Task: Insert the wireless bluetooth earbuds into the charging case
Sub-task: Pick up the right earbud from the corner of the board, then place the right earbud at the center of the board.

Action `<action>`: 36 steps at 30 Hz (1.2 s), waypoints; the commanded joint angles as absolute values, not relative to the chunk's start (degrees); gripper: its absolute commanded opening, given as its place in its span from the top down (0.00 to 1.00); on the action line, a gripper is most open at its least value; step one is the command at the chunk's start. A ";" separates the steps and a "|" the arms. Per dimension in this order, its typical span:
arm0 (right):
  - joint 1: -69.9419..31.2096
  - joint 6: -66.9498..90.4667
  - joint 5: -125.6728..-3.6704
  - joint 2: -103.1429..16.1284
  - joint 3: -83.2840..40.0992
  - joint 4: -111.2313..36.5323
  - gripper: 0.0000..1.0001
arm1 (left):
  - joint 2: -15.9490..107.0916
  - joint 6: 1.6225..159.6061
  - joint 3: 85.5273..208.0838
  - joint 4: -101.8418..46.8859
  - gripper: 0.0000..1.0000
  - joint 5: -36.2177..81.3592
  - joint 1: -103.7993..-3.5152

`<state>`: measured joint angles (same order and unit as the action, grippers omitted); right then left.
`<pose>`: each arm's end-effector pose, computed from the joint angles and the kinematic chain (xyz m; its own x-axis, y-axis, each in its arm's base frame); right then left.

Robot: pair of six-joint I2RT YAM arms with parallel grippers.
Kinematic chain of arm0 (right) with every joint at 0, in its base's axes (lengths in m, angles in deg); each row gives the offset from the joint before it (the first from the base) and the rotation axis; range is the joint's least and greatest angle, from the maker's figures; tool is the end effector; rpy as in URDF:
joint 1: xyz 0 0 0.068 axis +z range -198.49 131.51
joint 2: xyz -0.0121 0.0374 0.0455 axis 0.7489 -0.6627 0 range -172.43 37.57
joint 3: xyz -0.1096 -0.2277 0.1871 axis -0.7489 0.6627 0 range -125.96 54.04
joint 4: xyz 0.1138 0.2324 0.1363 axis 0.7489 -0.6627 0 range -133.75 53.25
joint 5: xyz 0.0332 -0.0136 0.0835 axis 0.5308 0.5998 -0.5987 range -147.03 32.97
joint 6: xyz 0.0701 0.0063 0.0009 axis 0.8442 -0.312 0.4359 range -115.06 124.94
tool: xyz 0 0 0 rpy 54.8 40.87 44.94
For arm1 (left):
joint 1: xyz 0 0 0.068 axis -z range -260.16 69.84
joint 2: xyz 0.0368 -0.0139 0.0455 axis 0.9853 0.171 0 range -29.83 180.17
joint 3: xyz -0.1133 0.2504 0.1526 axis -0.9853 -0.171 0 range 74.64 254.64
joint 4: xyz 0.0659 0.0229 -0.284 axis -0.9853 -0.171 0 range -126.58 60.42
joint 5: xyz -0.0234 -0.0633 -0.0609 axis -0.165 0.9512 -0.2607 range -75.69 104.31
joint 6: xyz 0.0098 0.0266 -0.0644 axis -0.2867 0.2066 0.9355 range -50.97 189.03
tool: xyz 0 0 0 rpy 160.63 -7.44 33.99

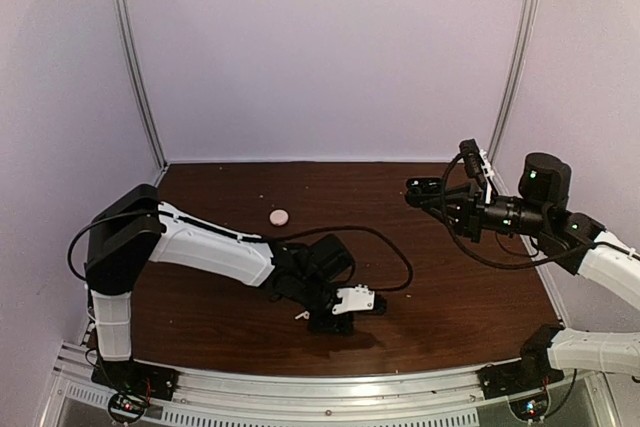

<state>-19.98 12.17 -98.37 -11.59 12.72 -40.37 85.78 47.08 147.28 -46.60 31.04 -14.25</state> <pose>0.1732 0.1373 0.3440 -0.2899 -0.0500 -0.9558 -0.8979 0.3598 0.2535 0.1732 -0.4279 0.1328 0.0209 0.8302 -0.5571 0.9975 -0.0548 -0.0442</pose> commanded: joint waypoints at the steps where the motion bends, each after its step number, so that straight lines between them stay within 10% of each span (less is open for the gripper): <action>1: -20.41 11.51 -99.28 -11.59 10.93 -38.73 1.00 | 85.46 47.42 146.54 -45.96 0.67 30.33 -15.19; 36: -21.09 12.33 -98.33 -11.24 12.21 -35.12 1.00 | 75.86 124.34 140.60 -45.37 0.78 8.33 -29.87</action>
<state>-20.68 11.80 -98.53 -11.59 12.72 -38.58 77.19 115.71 140.52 -44.26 10.17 -29.44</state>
